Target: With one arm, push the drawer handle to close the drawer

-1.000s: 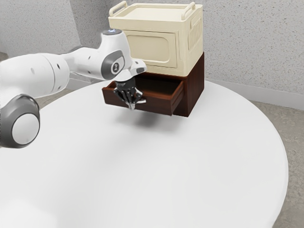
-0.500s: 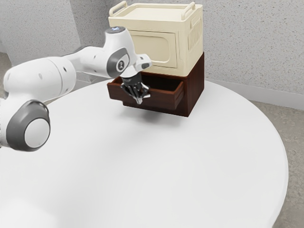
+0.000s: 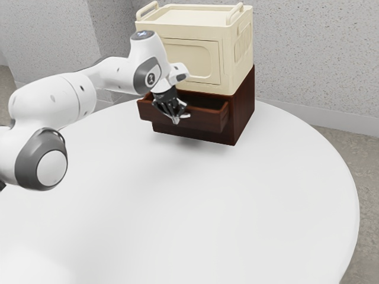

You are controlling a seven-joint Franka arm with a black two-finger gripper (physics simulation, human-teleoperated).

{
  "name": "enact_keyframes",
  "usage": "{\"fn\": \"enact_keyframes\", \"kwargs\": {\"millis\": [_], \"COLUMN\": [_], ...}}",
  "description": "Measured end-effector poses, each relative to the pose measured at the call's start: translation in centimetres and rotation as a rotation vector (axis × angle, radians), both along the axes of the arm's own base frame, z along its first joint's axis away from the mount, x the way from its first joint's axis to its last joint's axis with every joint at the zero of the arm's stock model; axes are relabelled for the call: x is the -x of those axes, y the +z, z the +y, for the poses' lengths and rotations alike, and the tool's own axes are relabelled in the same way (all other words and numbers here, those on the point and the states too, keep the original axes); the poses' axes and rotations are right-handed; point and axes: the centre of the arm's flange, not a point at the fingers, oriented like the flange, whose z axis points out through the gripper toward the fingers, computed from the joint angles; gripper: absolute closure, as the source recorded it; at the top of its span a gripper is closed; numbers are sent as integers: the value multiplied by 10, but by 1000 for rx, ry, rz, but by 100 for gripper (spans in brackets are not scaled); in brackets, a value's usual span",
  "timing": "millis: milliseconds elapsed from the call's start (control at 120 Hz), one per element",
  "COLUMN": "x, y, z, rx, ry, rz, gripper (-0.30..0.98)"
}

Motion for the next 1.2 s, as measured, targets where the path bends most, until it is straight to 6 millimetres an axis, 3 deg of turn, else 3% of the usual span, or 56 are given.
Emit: {"fn": "enact_keyframes", "kwargs": {"millis": [1200], "x": [-31], "y": [-2], "z": [14], "rx": [21], "ry": [21], "rz": [-145], "gripper": [79]}}
